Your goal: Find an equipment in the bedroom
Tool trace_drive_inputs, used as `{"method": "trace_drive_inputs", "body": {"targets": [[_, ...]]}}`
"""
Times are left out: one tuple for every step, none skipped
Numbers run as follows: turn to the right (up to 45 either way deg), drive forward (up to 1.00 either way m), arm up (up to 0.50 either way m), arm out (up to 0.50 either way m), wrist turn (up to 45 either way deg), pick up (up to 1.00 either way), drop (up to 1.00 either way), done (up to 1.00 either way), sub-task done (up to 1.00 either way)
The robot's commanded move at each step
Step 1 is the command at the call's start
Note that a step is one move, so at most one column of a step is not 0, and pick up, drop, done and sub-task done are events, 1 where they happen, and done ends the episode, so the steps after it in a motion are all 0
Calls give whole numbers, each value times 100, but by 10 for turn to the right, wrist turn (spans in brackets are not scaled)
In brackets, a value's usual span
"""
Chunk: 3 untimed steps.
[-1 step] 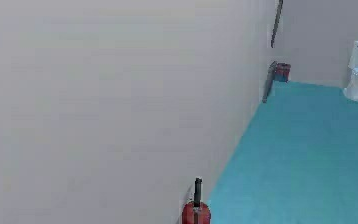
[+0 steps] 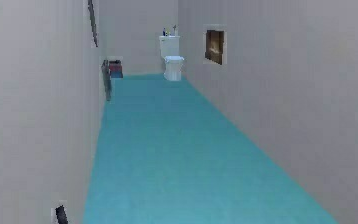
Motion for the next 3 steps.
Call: {"method": "trace_drive_inputs", "body": {"targets": [[450, 0, 0, 0, 0, 0, 0, 0, 0], [300, 0, 0, 0, 0, 0, 0, 0, 0], [0, 100, 0, 0, 0, 0, 0, 0, 0]]}}
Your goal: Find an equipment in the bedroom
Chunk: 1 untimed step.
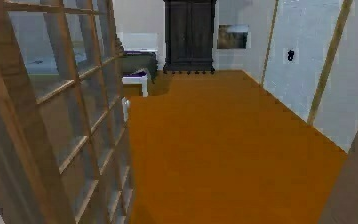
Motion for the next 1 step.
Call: {"method": "trace_drive_inputs", "body": {"targets": [[0, 100, 0, 0, 0, 0, 0, 0, 0]]}}
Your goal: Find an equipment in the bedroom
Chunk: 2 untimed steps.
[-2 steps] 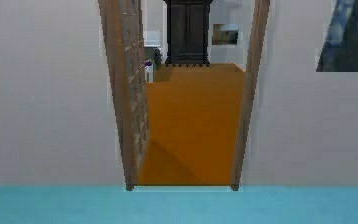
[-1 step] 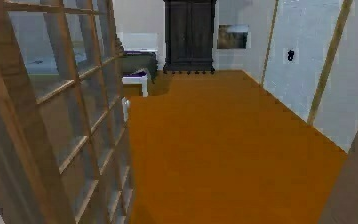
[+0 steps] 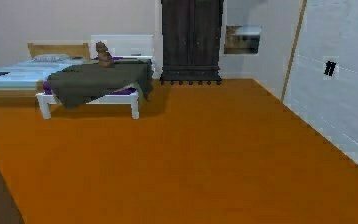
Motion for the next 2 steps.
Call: {"method": "trace_drive_inputs", "body": {"targets": [[30, 0, 0, 0, 0, 0, 0, 0, 0], [0, 55, 0, 0, 0, 0, 0, 0, 0]]}}
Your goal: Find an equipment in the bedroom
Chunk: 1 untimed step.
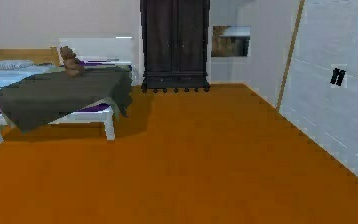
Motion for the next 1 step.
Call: {"method": "trace_drive_inputs", "body": {"targets": [[-30, 0, 0, 0, 0, 0, 0, 0, 0]]}}
